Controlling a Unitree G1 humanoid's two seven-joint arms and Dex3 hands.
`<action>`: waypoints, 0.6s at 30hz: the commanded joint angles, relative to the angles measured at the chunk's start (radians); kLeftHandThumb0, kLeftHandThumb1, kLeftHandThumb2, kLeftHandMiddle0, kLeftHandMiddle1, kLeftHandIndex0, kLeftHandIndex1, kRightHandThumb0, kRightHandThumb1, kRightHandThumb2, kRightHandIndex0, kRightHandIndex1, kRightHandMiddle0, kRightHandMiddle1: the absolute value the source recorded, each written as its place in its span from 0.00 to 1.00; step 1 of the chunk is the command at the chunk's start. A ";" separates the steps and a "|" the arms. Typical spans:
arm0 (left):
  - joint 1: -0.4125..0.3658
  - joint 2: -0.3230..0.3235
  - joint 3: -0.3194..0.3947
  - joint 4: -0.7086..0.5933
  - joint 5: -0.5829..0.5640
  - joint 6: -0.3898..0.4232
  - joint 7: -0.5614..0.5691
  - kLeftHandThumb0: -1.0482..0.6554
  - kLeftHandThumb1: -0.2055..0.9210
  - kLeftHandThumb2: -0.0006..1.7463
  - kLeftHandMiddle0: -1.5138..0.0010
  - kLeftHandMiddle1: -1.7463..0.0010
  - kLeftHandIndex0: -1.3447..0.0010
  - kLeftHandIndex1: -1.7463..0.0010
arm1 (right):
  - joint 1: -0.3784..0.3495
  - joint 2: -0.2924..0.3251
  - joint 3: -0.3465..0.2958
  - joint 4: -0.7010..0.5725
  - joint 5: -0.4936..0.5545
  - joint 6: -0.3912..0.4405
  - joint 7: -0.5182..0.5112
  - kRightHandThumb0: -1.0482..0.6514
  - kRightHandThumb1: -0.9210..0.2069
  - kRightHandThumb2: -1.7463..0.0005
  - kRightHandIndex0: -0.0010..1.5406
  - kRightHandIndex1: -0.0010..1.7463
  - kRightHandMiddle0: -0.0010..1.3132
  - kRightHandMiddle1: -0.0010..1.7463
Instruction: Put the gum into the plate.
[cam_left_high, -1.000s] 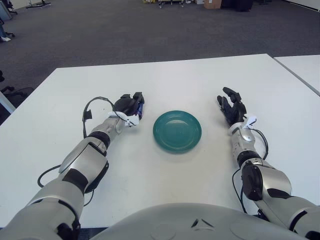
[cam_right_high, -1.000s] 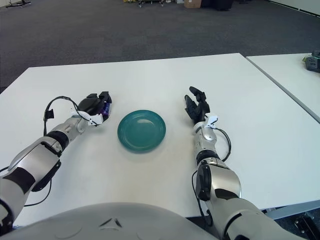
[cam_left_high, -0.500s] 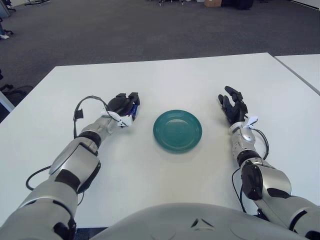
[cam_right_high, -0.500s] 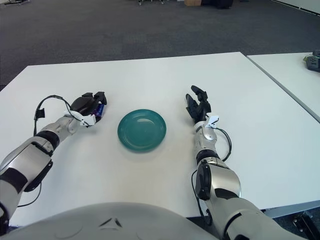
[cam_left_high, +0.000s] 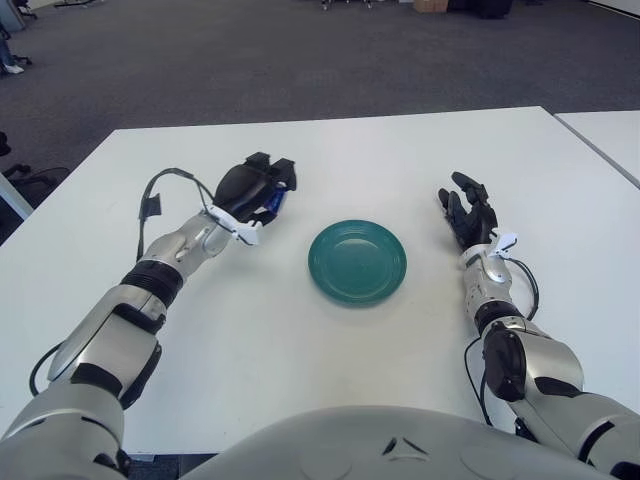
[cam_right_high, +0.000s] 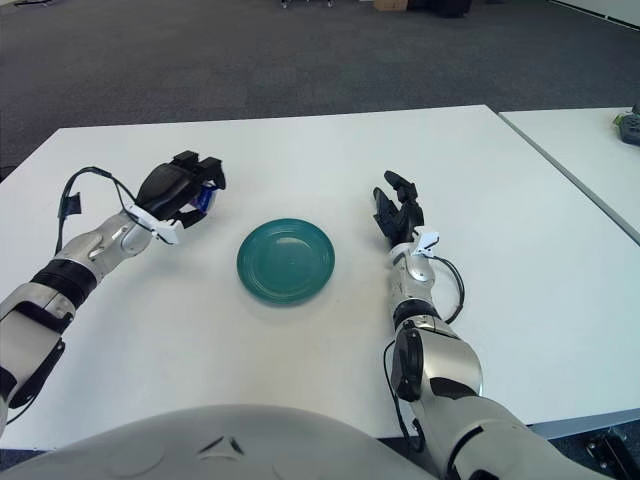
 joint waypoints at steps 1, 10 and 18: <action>0.044 0.005 0.013 -0.109 0.022 0.012 -0.053 0.61 0.44 0.77 0.66 0.00 0.62 0.00 | 0.067 0.028 0.001 0.046 0.006 0.059 -0.016 0.30 0.00 0.71 0.29 0.01 0.00 0.47; 0.111 -0.050 -0.011 -0.242 0.066 0.012 -0.119 0.61 0.28 0.86 0.54 0.00 0.49 0.10 | 0.072 0.031 0.002 0.051 0.008 0.062 -0.004 0.30 0.00 0.73 0.29 0.00 0.00 0.48; 0.105 -0.072 -0.010 -0.296 0.049 -0.018 -0.248 0.61 0.18 0.92 0.44 0.00 0.44 0.14 | 0.075 0.036 -0.002 0.054 0.015 0.072 0.019 0.32 0.01 0.73 0.28 0.00 0.00 0.47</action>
